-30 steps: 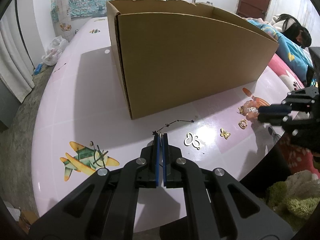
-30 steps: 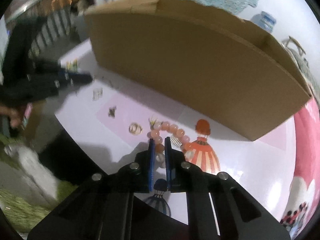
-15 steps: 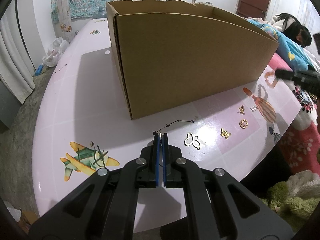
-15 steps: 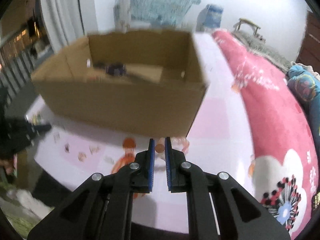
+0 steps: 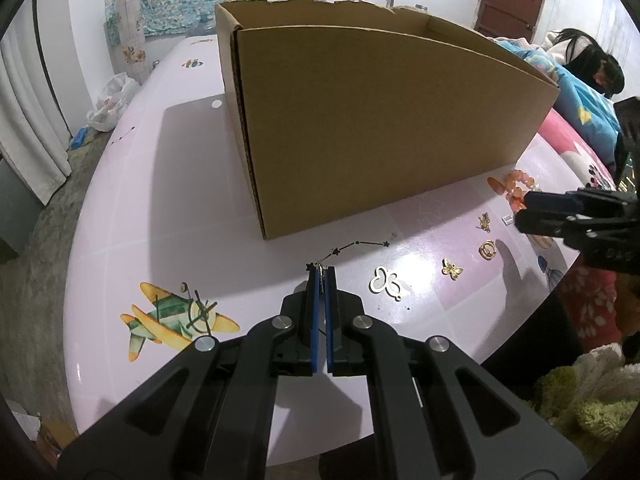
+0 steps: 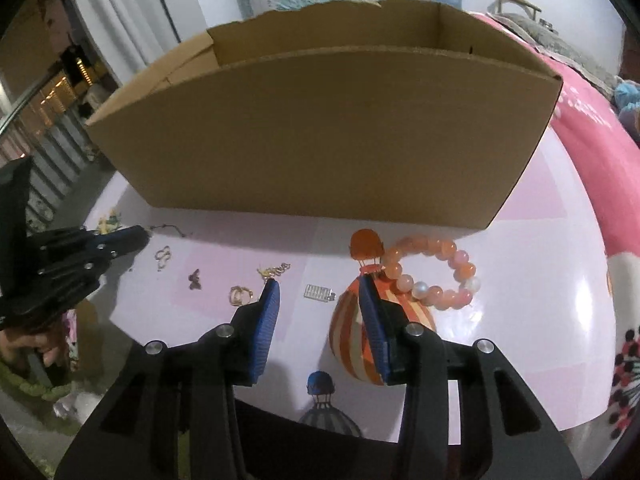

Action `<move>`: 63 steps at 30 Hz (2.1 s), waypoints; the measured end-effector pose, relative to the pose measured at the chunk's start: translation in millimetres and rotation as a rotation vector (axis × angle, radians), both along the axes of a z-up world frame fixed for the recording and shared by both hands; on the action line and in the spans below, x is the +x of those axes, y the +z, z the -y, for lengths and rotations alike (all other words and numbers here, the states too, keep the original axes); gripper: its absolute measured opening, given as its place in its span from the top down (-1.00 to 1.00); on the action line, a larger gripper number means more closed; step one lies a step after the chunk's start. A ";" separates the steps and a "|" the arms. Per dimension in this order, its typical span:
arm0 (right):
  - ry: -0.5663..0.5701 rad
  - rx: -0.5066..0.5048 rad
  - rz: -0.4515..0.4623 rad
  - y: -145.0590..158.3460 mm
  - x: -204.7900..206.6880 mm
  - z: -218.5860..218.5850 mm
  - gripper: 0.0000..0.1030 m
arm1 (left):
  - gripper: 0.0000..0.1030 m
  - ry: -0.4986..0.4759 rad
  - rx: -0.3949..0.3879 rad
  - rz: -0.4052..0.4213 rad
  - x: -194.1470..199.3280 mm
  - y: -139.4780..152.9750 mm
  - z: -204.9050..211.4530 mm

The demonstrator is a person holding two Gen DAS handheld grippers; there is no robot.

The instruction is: Organize jewelry

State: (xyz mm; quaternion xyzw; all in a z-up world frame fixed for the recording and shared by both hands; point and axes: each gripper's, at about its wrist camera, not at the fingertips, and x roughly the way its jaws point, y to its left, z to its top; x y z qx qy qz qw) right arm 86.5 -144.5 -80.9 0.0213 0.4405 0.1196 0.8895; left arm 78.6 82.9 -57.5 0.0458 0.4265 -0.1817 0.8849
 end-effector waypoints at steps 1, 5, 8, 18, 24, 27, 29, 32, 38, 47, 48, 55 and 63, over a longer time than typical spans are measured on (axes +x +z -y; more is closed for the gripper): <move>-0.016 0.004 -0.008 -3.2 1.7 -0.4 0.21 | 0.96 -0.001 -0.001 0.000 0.2 0.1 0.1; -0.030 -0.009 0.003 -4.8 1.2 -6.6 0.27 | 0.96 0.000 -0.004 0.000 0.3 -0.9 -1.1; -0.037 -0.030 0.019 -5.5 2.1 -11.9 0.42 | 0.96 0.002 -0.007 -0.001 -0.1 -1.4 -2.3; -0.025 -0.111 0.036 -9.9 2.7 -33.1 0.52 | 0.96 0.002 -0.012 -0.003 0.2 -2.1 -3.8; 0.005 -0.113 0.041 -11.5 -3.6 -45.4 0.80 | 0.96 0.001 -0.009 -0.001 0.5 -2.6 -3.6; 0.017 -0.104 0.043 -12.5 -7.2 -48.5 0.90 | 0.96 0.003 -0.009 0.000 0.4 -2.8 -4.0; 0.023 -0.108 0.047 -12.2 -5.9 -47.3 0.90 | 0.96 0.005 -0.011 0.002 0.0 -3.1 -4.6; 0.028 -0.096 0.047 -11.9 -4.3 -42.8 0.91 | 0.96 0.006 -0.011 0.005 -0.6 -3.6 -5.1; 0.030 -0.069 0.048 -8.3 -8.0 -31.1 0.95 | 0.96 0.002 -0.005 0.012 -1.7 -3.9 -4.4; 0.044 -0.054 0.070 2.3 -19.4 -20.6 0.96 | 0.96 0.000 0.002 0.024 -3.4 -3.5 -1.2; 0.042 -0.052 0.074 3.8 -19.2 -19.0 0.96 | 0.96 0.000 0.002 0.024 -3.2 -3.6 -1.0; 0.148 -0.128 0.045 1.4 -9.4 -20.7 0.52 | 0.96 0.000 0.001 0.025 -2.8 -3.5 -0.5; 0.266 -0.198 -0.032 0.4 7.0 -23.8 0.65 | 0.96 0.004 -0.009 0.028 -3.7 -3.6 -0.8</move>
